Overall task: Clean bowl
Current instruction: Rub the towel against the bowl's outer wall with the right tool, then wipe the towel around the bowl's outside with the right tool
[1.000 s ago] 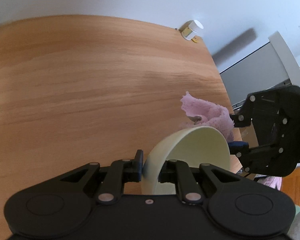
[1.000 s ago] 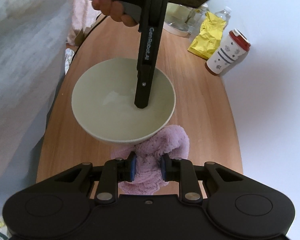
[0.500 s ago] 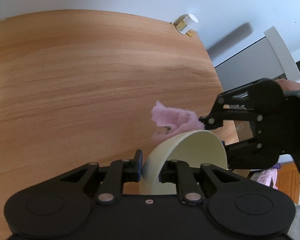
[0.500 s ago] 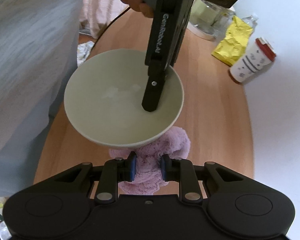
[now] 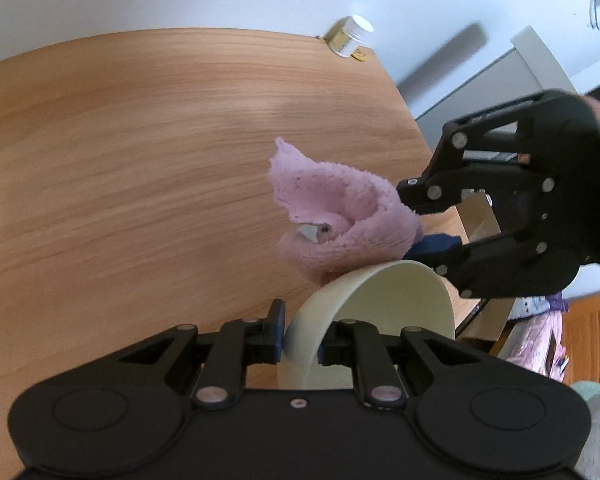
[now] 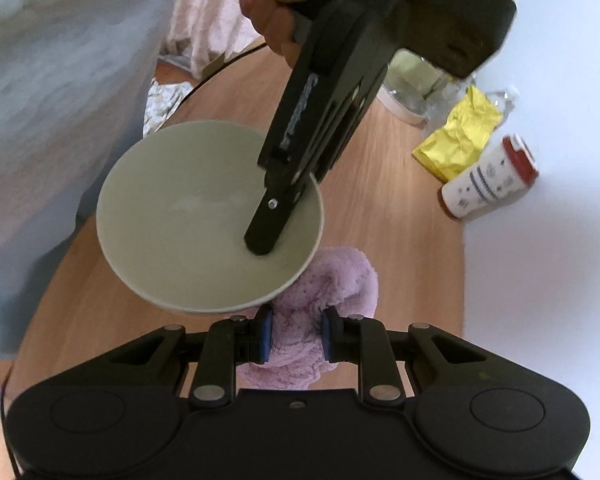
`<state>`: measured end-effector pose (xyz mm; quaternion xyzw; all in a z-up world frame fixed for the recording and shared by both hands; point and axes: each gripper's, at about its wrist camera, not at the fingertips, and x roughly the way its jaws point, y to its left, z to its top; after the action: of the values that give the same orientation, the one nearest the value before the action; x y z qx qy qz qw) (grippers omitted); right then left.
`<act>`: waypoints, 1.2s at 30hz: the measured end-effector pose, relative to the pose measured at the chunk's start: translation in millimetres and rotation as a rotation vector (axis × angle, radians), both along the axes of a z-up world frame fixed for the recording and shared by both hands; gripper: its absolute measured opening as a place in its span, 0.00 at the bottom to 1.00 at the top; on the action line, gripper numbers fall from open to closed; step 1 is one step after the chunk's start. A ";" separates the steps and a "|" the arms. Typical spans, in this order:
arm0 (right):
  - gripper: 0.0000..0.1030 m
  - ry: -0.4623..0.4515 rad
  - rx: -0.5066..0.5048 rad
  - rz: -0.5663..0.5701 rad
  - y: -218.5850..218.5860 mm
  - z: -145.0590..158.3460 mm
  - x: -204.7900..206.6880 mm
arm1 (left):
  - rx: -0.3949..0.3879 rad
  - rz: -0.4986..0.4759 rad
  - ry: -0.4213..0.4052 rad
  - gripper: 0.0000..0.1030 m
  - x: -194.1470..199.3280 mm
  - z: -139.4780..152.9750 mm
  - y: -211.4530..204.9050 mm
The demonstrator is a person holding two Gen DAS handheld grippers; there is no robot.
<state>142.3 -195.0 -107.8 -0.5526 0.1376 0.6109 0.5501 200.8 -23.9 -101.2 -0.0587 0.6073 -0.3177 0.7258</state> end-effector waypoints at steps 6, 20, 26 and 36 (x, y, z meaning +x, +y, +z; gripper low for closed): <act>0.25 -0.057 -0.034 0.105 -7.6 3.2 -4.3 | 0.003 -0.039 -0.003 0.14 0.9 4.4 -5.6; 0.25 0.049 -0.056 0.169 1.3 -15.5 8.5 | -0.011 -0.028 0.022 0.15 5.8 5.8 -9.0; 0.25 0.042 -0.036 0.123 -3.5 -5.7 15.5 | -0.023 0.015 0.011 0.15 11.6 8.9 -3.1; 0.25 -0.037 -0.028 0.023 -17.0 15.6 18.3 | -0.101 0.188 0.042 0.16 19.0 11.4 21.0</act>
<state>160.5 -212.0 -92.2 -0.5732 0.1296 0.6047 0.5376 219.7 -2.9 -89.7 -0.1585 0.5975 -0.2772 0.7356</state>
